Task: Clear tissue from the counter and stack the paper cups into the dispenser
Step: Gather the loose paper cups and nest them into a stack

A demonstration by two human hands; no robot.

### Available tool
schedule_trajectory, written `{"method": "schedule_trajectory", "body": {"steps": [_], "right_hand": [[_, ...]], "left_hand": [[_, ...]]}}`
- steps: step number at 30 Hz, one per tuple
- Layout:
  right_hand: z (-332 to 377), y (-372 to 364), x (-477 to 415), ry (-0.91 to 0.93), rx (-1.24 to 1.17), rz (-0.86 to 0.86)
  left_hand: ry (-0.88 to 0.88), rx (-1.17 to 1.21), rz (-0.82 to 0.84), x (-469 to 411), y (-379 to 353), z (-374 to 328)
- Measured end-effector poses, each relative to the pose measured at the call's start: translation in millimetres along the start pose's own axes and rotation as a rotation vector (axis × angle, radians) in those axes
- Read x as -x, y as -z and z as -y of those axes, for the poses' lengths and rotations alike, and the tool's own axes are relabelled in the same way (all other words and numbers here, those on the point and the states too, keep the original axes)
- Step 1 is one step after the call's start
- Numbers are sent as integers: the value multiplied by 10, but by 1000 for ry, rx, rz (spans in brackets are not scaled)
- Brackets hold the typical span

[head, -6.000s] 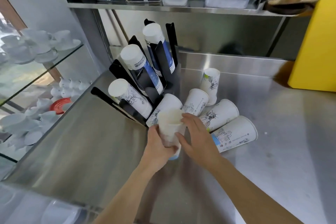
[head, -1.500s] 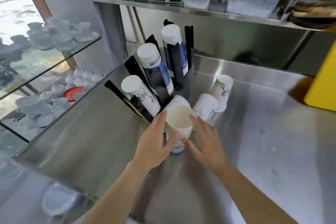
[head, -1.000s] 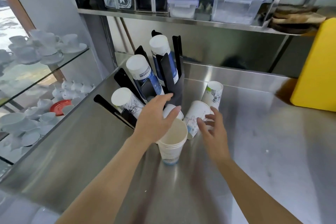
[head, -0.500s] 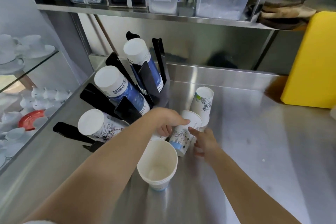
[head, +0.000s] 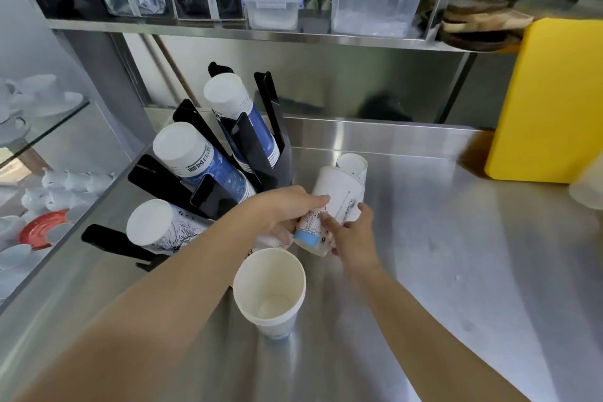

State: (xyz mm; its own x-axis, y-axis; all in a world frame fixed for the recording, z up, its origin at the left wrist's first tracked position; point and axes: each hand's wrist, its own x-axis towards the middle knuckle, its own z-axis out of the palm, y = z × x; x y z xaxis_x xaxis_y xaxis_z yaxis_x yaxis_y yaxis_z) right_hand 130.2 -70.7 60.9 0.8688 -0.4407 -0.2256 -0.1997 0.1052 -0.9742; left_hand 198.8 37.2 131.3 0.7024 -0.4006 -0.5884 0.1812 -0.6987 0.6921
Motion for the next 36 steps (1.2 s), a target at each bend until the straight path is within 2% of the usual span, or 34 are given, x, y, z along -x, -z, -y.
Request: {"method": "schedule_trajectory", "body": {"steps": [8,13,15,21,24,27,32,36], "right_hand": [[662,116,475,525,48,76],[658,48,905,637,128,208],[530,-1,1007,647,143,249],[158,-22,1074,558,325,347],[40,20,1066,531,361,370],[-41,11,1071,518,432,375],[-210,-26,1033,435,526,411],[-181,-40,1048,437,466,393]], "left_hand": [[-386,228,-130,992,219,-101],[-486,195,-234,1330,151,233],[-466,150,-256,1391,100,394],[-365,144,-163,1379,-66,848],[-385,251,-74,1367,-125,1040],[-348,478,-70,1361,-186,1137],[-251,531,-115,1288,-380,1166],[-243,681,-190,1218,-464,1148]]}}
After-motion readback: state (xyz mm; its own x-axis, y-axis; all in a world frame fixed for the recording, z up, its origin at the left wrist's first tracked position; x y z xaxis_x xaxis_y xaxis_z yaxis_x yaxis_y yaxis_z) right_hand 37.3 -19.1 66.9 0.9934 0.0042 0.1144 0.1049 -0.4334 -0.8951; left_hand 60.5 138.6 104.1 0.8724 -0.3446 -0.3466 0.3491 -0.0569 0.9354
